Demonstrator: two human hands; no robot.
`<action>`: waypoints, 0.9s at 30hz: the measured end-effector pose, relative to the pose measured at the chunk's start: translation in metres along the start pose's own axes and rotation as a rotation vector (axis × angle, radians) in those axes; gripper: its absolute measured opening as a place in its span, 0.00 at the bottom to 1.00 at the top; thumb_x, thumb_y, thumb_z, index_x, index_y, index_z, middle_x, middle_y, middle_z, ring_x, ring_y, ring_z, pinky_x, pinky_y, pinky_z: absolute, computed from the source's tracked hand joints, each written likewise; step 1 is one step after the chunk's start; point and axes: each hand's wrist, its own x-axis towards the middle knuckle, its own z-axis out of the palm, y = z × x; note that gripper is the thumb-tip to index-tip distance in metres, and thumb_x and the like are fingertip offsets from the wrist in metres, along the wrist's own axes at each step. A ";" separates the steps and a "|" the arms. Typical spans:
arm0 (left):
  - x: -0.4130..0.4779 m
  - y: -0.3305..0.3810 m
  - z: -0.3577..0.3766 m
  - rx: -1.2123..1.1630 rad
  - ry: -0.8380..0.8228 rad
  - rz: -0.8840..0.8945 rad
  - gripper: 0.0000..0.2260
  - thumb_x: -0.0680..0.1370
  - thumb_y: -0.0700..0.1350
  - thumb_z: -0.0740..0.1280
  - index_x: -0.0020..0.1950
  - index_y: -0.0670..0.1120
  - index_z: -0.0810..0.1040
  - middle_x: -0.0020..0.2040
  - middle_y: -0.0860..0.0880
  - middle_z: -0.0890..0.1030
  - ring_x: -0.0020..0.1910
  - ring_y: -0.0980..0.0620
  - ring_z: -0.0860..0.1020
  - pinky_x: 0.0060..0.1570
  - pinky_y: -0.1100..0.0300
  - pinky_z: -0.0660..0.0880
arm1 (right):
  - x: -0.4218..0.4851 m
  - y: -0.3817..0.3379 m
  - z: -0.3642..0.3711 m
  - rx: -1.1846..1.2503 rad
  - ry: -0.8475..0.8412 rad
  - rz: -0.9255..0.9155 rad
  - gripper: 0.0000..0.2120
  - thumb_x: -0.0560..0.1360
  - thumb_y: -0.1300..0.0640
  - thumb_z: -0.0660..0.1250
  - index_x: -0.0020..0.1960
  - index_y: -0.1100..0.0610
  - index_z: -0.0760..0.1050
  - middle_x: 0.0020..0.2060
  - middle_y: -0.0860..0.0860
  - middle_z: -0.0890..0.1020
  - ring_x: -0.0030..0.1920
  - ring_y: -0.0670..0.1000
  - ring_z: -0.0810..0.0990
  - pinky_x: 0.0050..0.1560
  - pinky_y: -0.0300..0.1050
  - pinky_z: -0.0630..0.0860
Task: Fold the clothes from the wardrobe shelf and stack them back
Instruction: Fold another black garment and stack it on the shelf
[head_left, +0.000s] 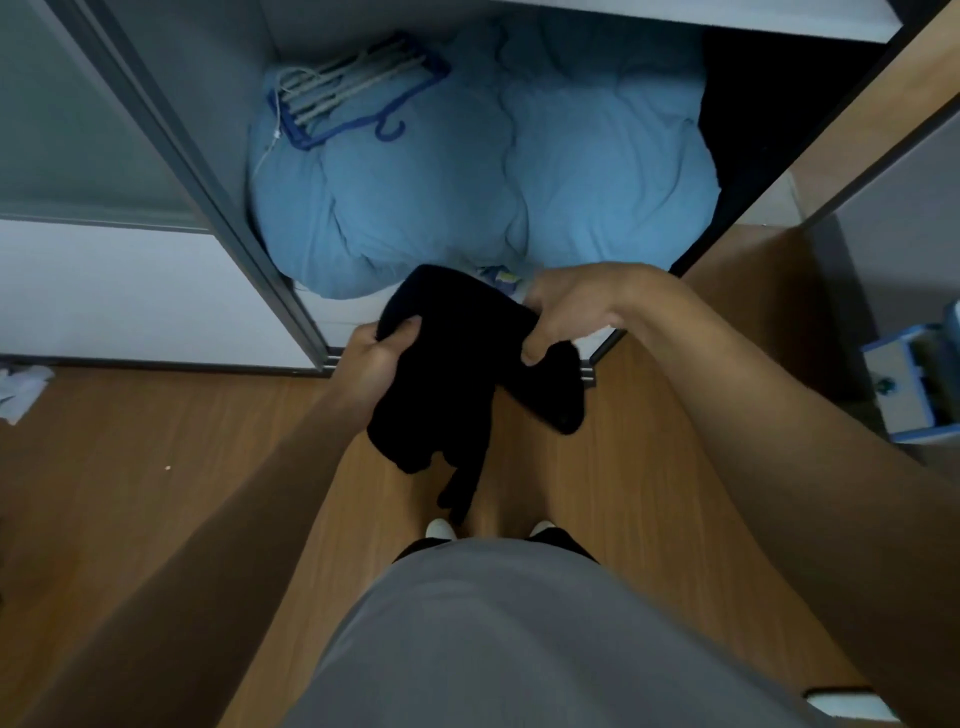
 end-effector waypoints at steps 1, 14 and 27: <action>0.002 0.000 -0.001 0.020 0.017 -0.019 0.10 0.80 0.52 0.67 0.48 0.46 0.83 0.40 0.49 0.87 0.41 0.50 0.86 0.36 0.64 0.79 | -0.003 0.001 0.005 0.197 0.017 -0.035 0.06 0.68 0.52 0.74 0.38 0.52 0.78 0.30 0.42 0.80 0.34 0.42 0.79 0.32 0.35 0.72; -0.016 0.058 0.014 -0.349 -0.224 -0.098 0.17 0.79 0.52 0.68 0.64 0.45 0.79 0.60 0.45 0.83 0.59 0.47 0.82 0.53 0.58 0.80 | 0.022 0.038 0.042 1.913 0.028 -0.222 0.41 0.74 0.27 0.53 0.74 0.57 0.69 0.72 0.58 0.73 0.70 0.57 0.72 0.74 0.57 0.62; -0.013 0.073 0.014 0.106 -0.049 -0.034 0.19 0.79 0.58 0.67 0.61 0.46 0.80 0.52 0.47 0.86 0.51 0.49 0.85 0.52 0.56 0.81 | 0.007 0.022 0.091 0.935 0.855 -0.101 0.20 0.80 0.51 0.66 0.32 0.57 0.71 0.29 0.50 0.77 0.32 0.46 0.76 0.35 0.42 0.70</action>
